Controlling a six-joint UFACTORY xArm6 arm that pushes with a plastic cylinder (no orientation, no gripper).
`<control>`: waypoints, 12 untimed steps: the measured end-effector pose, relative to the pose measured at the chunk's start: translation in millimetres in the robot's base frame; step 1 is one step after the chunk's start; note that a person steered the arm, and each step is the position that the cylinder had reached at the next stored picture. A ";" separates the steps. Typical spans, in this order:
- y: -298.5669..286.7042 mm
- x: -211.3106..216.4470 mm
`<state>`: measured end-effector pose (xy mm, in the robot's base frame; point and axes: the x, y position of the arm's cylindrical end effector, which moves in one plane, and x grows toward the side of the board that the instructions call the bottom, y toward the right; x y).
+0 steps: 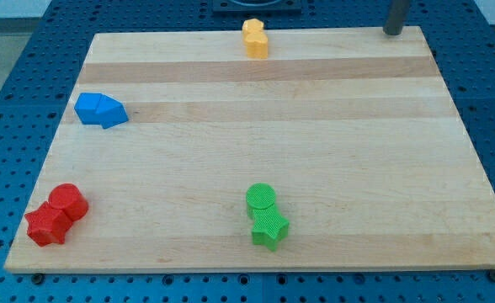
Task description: Nudge the yellow heart a bit left
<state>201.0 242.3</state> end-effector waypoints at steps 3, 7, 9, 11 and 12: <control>-20.5 0.0; -41.5 0.0; -75.7 0.1; -127.2 4.1; -145.9 10.4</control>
<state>211.4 96.4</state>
